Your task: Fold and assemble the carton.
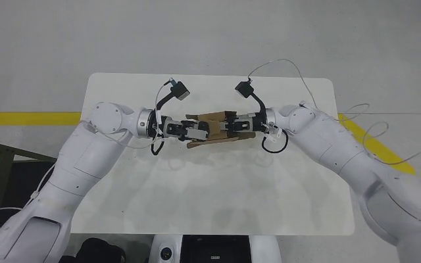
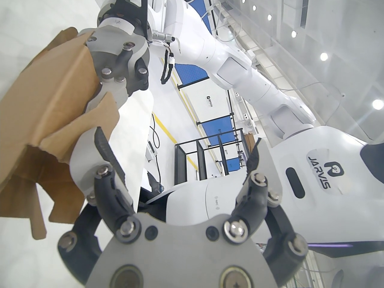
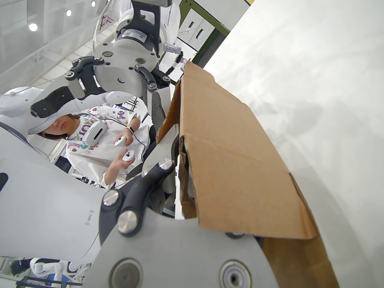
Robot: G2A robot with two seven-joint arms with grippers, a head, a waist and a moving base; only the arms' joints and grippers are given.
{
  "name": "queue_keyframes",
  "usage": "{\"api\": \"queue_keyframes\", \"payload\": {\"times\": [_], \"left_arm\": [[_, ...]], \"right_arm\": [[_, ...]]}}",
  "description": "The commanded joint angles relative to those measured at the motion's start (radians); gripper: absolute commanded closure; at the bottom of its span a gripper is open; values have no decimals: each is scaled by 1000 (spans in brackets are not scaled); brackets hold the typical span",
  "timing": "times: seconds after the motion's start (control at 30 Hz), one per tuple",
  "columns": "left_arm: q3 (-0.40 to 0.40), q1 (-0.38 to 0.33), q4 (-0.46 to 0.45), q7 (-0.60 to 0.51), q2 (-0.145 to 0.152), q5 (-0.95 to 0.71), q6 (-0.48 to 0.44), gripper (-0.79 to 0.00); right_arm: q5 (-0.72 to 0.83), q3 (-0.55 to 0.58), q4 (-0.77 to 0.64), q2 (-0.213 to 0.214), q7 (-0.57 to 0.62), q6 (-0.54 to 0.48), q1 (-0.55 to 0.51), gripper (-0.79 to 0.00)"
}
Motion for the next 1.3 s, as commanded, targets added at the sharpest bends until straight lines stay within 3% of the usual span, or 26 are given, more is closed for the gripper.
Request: {"api": "queue_keyframes", "payload": {"times": [0.0,0.27,0.5,0.9,1.27], "left_arm": [[-1,-1,-1,-1,-1,10,-3,-785],[-14,2,0,6,-6,8,-7,-785],[-44,16,27,-1,-3,-1,-5,-785],[-61,29,61,22,-5,48,-9,-785],[-73,13,61,21,-11,58,-8,-785]], "right_arm": [[-1,0,3,-2,-1,-1,0,0],[3,1,24,1,-15,-15,-1,0],[8,4,40,29,-36,-36,-11,0],[-6,0,-51,74,-22,-22,-36,0],[-16,0,-114,83,7,7,-41,0]]}}
